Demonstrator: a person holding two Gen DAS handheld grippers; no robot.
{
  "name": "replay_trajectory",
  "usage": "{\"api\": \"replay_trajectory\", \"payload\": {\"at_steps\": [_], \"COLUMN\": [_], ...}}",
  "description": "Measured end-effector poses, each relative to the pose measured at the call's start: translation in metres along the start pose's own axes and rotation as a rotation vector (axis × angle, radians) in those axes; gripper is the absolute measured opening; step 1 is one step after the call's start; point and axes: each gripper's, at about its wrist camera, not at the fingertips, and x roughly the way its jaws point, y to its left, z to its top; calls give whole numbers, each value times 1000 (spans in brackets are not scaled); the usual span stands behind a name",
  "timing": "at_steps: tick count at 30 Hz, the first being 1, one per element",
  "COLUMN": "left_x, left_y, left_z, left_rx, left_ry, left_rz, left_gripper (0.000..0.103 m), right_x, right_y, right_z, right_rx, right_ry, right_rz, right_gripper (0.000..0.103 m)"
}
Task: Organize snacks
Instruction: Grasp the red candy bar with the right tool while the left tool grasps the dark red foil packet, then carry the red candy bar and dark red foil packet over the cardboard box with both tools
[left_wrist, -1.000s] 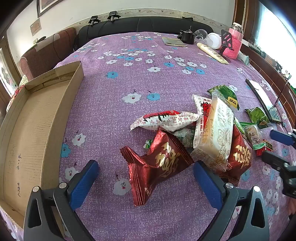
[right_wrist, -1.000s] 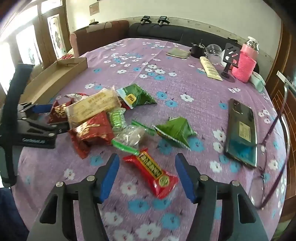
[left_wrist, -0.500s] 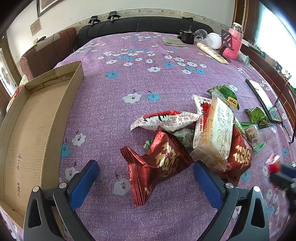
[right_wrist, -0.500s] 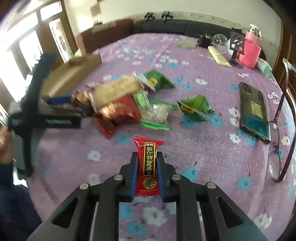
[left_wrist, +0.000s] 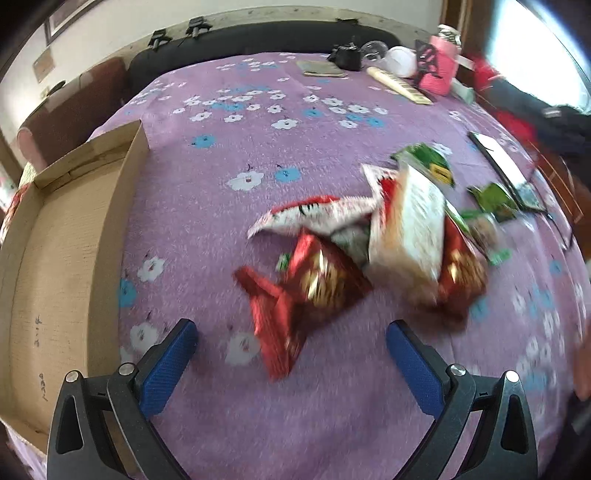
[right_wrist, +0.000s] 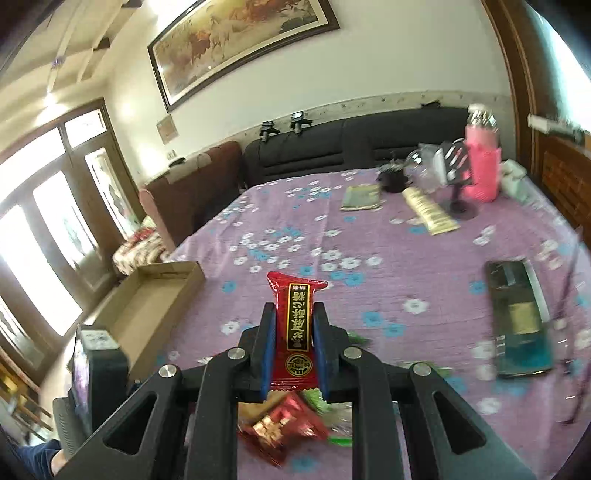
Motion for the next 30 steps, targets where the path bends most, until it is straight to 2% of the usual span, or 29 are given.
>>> {"api": "replay_trajectory", "payload": {"at_steps": [3, 5, 7, 11, 14, 16, 18, 19, 20, 23, 27, 30], "left_x": [-14, -16, -15, -13, -3, 8, 10, 10, 9, 3, -3, -14], "left_y": [6, 8, 11, 8, 12, 8, 5, 2, 1, 0, 1, 3], "left_z": [-12, -11, -4, 10, 21, 25, 26, 25, 24, 16, 7, 6], "left_rx": [15, -7, -45, -11, -22, 3, 11, 17, 19, 10, -3, -16], "left_ry": [-30, -32, -21, -27, -11, 10, -10, -17, -28, -65, -108, -172], "left_rz": [-55, -72, -90, -29, -65, -53, -46, -38, -32, -60, -89, -102], "left_gripper": [98, 85, 76, 76, 76, 76, 74, 67, 53, 36, 36, 36], "right_x": [11, 13, 9, 4, 2, 0, 0, 0, 1, 5, 9, 11], "right_y": [-18, -24, -24, -16, -15, -14, -15, -15, -14, -11, 1, 10], "right_z": [-10, -12, -10, -11, -12, -13, -13, -14, -14, -16, -22, -25], "right_rx": [62, 82, 72, 39, 35, 35, 38, 38, 37, 26, -16, -51], "right_ry": [50, 63, 42, 20, 22, 25, 23, 25, 30, 50, 69, 77], "right_rz": [37, 49, 39, 49, 55, 66, 67, 71, 74, 87, 96, 106], "right_gripper": [18, 18, 18, 18, 18, 18, 18, 18, 18, 18, 18, 18]}}
